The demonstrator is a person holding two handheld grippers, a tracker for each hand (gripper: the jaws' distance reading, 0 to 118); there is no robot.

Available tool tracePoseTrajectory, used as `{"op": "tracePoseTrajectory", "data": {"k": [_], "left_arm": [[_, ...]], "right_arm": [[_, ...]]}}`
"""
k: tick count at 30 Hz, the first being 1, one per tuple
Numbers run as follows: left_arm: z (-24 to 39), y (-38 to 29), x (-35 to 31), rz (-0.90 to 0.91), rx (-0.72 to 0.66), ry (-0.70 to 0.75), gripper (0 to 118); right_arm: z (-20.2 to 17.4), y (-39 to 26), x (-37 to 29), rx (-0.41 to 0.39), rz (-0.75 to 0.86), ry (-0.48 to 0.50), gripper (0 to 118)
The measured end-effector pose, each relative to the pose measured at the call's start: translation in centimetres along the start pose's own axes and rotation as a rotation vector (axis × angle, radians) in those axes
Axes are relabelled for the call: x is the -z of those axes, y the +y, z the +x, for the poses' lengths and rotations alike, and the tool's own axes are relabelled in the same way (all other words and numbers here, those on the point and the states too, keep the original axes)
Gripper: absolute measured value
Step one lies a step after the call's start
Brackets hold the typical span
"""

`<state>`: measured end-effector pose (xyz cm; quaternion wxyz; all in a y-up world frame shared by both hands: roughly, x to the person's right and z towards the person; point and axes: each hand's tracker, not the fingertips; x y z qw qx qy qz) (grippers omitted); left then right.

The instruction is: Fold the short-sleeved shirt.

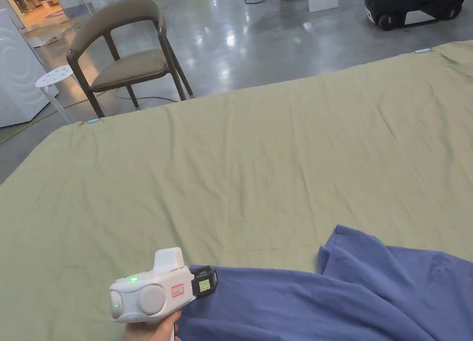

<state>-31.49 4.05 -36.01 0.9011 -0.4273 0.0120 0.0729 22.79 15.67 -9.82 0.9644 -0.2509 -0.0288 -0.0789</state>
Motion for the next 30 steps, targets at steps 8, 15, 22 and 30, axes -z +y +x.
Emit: {"op": "tracePoseTrajectory", "data": {"k": [8, 15, 22, 30], "left_arm": [[1.1, -0.7, -0.1, 0.013, 0.085, 0.021, 21], [2.9, -1.2, 1.4, -0.02, 0.137, 0.068, 4], [2.2, -0.8, 1.7, -0.045, 0.13, 0.048, 4], [2.4, -0.2, 1.9, -0.059, 0.11, 0.081, 4]], "right_arm": [[-1.5, 0.5, 3.0, -0.058, -0.057, 0.05, 0], [-5.0, 4.7, 16.1, -0.23, -0.221, 0.178, 66], [-6.2, 5.9, 34.8, -0.3, -0.503, 0.184, 66], [-5.9, 4.8, 35.8, -0.382, -0.587, 0.152, 14]]}}
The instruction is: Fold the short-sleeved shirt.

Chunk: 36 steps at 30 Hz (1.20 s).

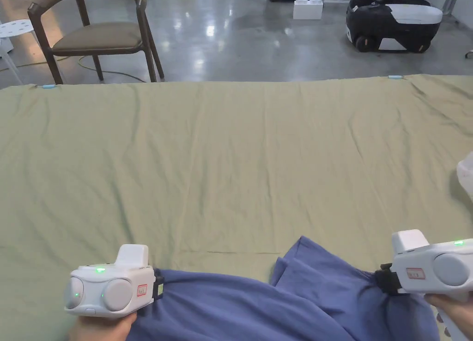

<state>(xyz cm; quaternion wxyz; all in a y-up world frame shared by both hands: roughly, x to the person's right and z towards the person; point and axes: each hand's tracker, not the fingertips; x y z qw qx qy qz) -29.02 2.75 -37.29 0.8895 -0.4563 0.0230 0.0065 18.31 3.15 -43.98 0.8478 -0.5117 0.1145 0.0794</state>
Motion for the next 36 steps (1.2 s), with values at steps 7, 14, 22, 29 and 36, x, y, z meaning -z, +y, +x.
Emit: {"op": "tracePoseTrajectory", "data": {"k": [7, 14, 22, 29, 36], "left_arm": [[-4.6, 2.8, -4.6, -0.037, -0.196, -0.181, 3], [-8.0, 2.0, -22.0, 0.337, -0.117, -0.307, 2], [-9.6, 5.2, -37.4, 0.656, -0.054, -0.234, 2], [-11.3, 11.2, -42.5, 0.75, -0.089, -0.121, 2], [-11.5, 18.2, -43.0, 0.836, -0.1, -0.011, 2]], "right_arm": [[-0.4, -2.6, -4.9, 0.034, 0.079, 0.032, 0], [1.0, -3.5, -18.6, 0.208, 0.429, 0.147, 0], [0.4, 1.0, -32.7, 0.216, 0.727, 0.115, 0], [0.3, 8.7, -38.2, 0.177, 0.831, 0.041, 0], [-0.6, 17.3, -40.1, 0.148, 0.899, -0.041, 0]]}}
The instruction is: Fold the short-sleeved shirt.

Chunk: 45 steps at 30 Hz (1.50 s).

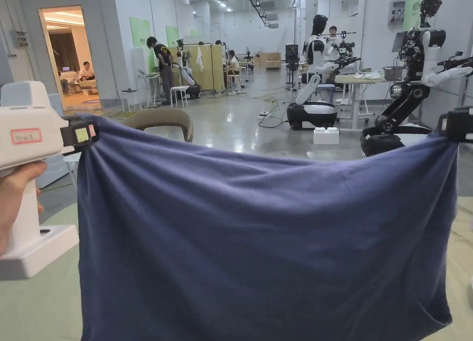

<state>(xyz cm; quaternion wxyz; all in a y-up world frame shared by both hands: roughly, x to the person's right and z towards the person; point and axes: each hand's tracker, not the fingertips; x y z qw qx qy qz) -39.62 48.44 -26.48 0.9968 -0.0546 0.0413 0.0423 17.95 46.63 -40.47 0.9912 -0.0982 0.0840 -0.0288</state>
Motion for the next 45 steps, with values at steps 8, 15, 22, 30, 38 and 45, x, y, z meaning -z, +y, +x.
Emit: {"op": "tracePoseTrajectory", "data": {"k": [8, 15, 22, 30, 38, 45], "left_arm": [[-1.1, 2.3, 7.4, 0.042, -0.05, 0.092, 2], [-0.3, 2.6, 12.8, 0.013, -0.044, 0.112, 0], [1.4, 3.5, 16.1, 0.034, 0.02, 0.113, 0], [2.3, -1.3, 18.2, -0.044, 0.063, 0.094, 0], [2.4, -14.1, 13.5, -0.182, -0.009, -0.029, 0], [0.4, -24.1, 3.9, -0.276, -0.082, -0.089, 0]], "right_arm": [[-2.3, 5.6, 5.2, -0.048, 0.053, -0.051, 0], [-2.6, 8.8, 9.5, -0.028, 0.097, -0.086, 0], [-2.1, 11.1, 12.4, -0.06, 0.119, -0.14, 0], [0.0, 7.4, 14.2, -0.046, 0.076, -0.14, 0], [2.5, -5.1, 8.8, 0.093, -0.028, 0.023, 0], [2.9, -16.2, -2.4, 0.005, -0.078, 0.012, 0]]}}
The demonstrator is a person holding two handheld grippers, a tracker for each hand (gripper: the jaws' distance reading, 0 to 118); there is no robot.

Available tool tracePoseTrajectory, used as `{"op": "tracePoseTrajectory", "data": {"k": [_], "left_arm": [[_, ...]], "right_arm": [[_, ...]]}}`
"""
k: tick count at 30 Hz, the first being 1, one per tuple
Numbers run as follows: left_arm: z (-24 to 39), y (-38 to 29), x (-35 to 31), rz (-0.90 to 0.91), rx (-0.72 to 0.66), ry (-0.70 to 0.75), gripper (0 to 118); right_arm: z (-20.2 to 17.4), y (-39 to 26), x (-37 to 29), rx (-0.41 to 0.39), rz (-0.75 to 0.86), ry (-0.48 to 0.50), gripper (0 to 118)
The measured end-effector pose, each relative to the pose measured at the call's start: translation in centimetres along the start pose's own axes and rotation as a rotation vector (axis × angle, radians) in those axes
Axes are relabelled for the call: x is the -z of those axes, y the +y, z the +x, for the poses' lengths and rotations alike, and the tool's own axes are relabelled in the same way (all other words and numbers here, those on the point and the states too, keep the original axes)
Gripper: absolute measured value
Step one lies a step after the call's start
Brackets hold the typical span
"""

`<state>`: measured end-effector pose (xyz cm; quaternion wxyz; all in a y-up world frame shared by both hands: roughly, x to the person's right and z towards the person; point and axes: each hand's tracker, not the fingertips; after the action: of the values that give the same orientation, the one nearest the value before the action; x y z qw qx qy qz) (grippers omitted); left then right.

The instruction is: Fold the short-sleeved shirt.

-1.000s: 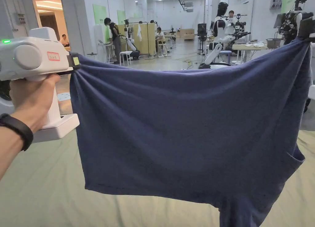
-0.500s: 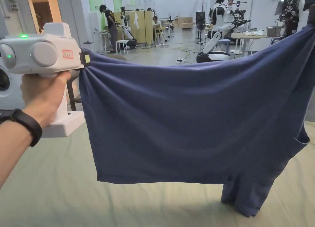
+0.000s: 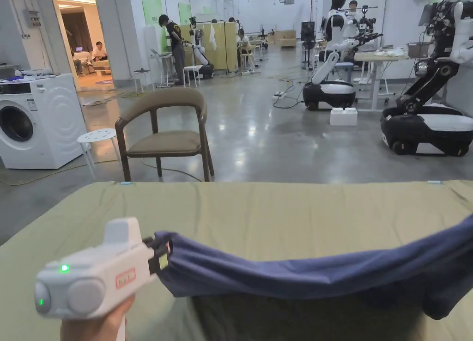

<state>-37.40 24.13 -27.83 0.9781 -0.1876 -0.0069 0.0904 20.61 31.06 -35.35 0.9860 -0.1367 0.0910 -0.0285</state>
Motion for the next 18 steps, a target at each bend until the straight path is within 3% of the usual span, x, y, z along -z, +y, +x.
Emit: {"op": "tracePoseTrajectory", "data": {"k": [6, 9, 10, 13, 18], "left_arm": [[-2.1, -11.6, -7.5, -0.145, -0.06, -0.01, 0], [-2.4, -16.5, -10.3, -0.22, -0.025, -0.007, 0], [-2.4, -17.8, -11.1, -0.22, -0.022, 0.014, 0], [-2.5, -21.1, -12.8, -0.288, -0.074, 0.036, 0], [-2.4, -24.0, -13.6, -0.352, -0.048, 0.024, 2]], "right_arm": [[-0.2, -12.1, -11.1, 0.016, -0.102, 0.003, 0], [-0.4, -17.8, -15.4, 0.042, -0.2, -0.019, 0], [-0.5, -19.0, -15.9, 0.018, -0.244, -0.032, 0], [-0.7, -23.0, -18.0, 0.058, -0.336, -0.043, 0], [0.0, -26.8, -18.1, 0.121, -0.414, -0.092, 1]]}}
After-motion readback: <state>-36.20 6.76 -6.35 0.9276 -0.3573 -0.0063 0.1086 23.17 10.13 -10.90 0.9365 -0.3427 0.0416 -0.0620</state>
